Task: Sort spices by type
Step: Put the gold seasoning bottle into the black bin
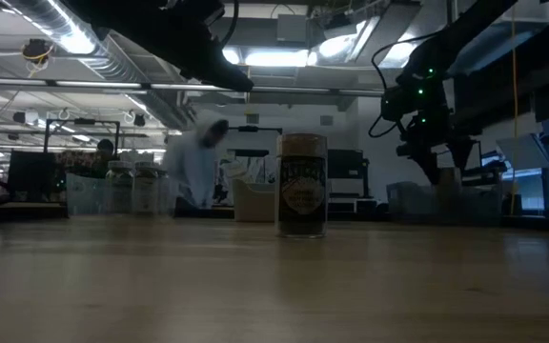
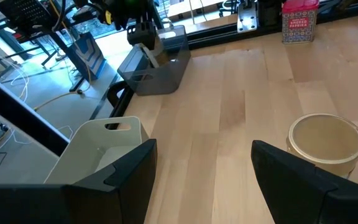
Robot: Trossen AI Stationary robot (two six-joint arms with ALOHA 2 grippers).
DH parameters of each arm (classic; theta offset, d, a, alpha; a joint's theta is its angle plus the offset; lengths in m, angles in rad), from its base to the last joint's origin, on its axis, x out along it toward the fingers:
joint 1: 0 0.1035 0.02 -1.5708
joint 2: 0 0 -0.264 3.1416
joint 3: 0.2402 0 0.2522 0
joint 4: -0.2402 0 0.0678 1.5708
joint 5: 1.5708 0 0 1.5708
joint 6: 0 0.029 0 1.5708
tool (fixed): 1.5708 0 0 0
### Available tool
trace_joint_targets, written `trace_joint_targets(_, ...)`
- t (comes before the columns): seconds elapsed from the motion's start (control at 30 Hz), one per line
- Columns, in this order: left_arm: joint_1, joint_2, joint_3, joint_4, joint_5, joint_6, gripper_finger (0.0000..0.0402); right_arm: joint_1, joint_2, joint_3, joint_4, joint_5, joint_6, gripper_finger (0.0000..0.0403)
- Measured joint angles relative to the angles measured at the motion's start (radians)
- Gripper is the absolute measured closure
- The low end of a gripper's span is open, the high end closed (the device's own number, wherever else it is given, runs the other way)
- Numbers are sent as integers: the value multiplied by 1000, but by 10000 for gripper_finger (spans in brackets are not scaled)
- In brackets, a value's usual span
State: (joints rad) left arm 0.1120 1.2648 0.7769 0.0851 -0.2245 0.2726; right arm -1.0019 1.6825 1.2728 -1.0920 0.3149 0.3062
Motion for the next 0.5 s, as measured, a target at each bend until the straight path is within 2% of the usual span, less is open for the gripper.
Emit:
trace_joint_targets(0.23,0,0,0,0,0,0,157,0,-7,14,-23,0,-53,41)
trace_joint_targets(0.33,0,0,0,0,0,0,157,2,-19,63,-56,0,-53,41)
trace_joint_targets(0.5,0,0,0,3,0,1,157,68,-30,164,-144,-1,-53,41)
